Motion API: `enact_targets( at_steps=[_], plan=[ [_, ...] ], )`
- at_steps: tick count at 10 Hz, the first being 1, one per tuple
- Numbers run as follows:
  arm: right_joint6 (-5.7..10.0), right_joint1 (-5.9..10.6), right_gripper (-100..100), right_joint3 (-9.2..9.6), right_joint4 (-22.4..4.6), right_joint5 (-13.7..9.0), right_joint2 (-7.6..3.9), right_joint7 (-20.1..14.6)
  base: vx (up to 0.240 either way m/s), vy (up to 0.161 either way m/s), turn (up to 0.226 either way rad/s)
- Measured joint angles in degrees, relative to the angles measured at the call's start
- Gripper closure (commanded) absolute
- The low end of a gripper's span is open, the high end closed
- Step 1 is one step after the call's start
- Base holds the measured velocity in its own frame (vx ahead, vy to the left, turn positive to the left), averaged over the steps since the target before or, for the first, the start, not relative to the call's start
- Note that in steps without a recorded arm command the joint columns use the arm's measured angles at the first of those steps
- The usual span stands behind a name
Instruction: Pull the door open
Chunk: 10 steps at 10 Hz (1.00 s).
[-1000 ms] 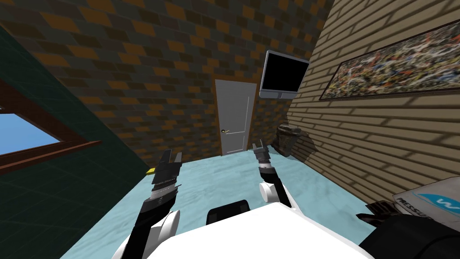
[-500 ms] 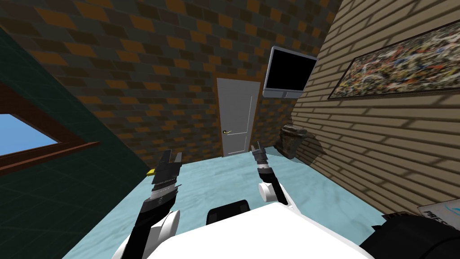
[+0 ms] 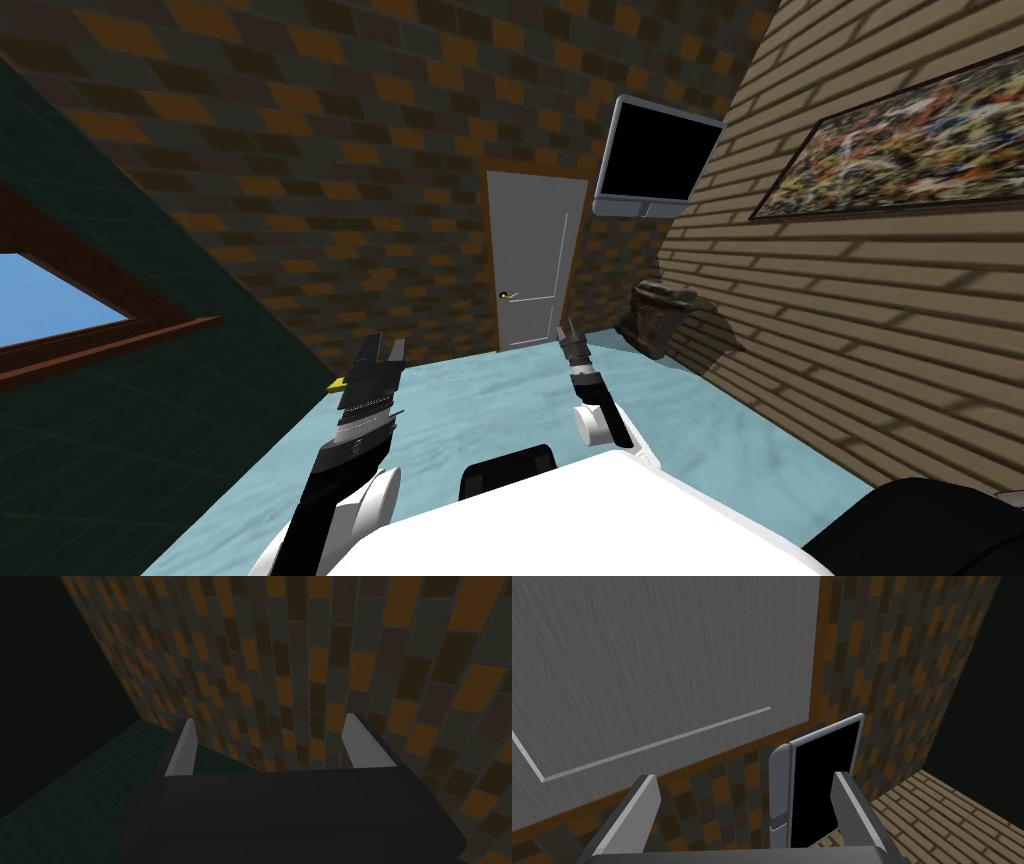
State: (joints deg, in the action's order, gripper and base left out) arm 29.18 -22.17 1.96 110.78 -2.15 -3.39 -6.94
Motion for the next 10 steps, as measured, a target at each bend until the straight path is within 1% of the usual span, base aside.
enact_targets(
  at_steps=[1,2,3,6,7,10],
  plan=[
    [0.01,0.71,-100,-0.16,-1.29,-0.14,-0.32,0.10,0.099,0.028,0.030],
    [0.05,1.03,-100,-0.31,-2.30,-0.34,-0.79,0.10,0.112,0.023,0.032],
    [0.10,1.61,-100,-0.32,-3.55,-0.40,-0.96,0.27,0.115,0.039,0.040],
    [0.89,3.22,-100,-0.53,-7.85,-0.76,-1.82,0.68,0.097,0.048,0.037],
    [0.80,3.96,-100,-0.73,-9.13,-0.95,-2.20,0.75,0.106,0.042,0.038],
    [0.94,5.54,-100,-0.99,-12.89,-1.36,-3.09,1.10,0.096,0.025,0.039]
  ],
)
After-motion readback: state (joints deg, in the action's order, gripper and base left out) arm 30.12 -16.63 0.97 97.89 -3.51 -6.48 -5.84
